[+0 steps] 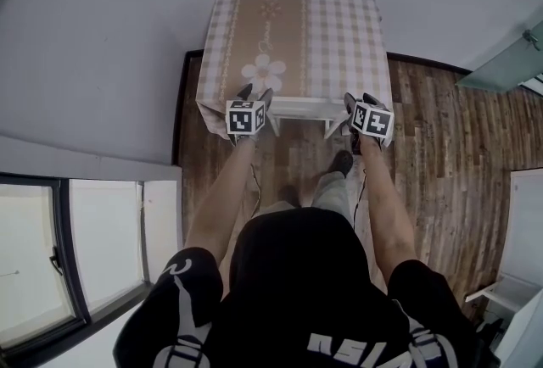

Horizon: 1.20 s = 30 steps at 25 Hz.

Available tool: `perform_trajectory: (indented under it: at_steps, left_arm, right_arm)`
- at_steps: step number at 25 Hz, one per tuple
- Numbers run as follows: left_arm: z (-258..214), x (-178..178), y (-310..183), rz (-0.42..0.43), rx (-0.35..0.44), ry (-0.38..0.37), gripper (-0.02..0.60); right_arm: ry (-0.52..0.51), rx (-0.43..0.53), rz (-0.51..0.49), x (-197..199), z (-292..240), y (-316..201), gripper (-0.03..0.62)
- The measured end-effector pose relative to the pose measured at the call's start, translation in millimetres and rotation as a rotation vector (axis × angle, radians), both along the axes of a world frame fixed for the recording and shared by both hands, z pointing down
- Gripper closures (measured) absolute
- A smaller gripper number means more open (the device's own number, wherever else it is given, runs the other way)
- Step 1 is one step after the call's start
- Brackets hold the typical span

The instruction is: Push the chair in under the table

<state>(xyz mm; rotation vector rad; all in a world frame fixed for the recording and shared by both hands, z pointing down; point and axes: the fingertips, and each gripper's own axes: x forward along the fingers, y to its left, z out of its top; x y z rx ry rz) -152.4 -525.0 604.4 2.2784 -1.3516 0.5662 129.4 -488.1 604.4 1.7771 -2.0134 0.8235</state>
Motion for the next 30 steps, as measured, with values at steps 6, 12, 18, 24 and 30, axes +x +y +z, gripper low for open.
perform_trajectory:
  at_steps: [6, 12, 18, 24, 30]
  left_arm:
    - [-56.0, -7.5, 3.6, -0.061, 0.11, 0.089, 0.346]
    - [-97.5, 1.5, 24.0, -0.037, 0.213, 0.108, 0.378]
    - [-125.2, 11.5, 43.3, -0.027, 0.267, 0.129, 0.428]
    - [-150.3, 18.7, 55.2, -0.018, 0.331, 0.121, 0.492]
    - [-152.1, 21.5, 56.0, -0.009, 0.327, 0.141, 0.526]
  right_arm:
    - [-0.008, 0.135, -0.004, -9.4, -47.1, 5.4, 0.375]
    - [0.009, 0.271, -0.073, -26.7, -96.9, 19.1, 0.437]
    - [0.029, 0.341, -0.09, -32.9, -125.6, 33.4, 0.491]
    - [0.028, 0.355, -0.082, -32.7, -129.3, 42.0, 0.542]
    - [0.037, 0.356, -0.089, -32.5, -131.0, 42.6, 0.576]
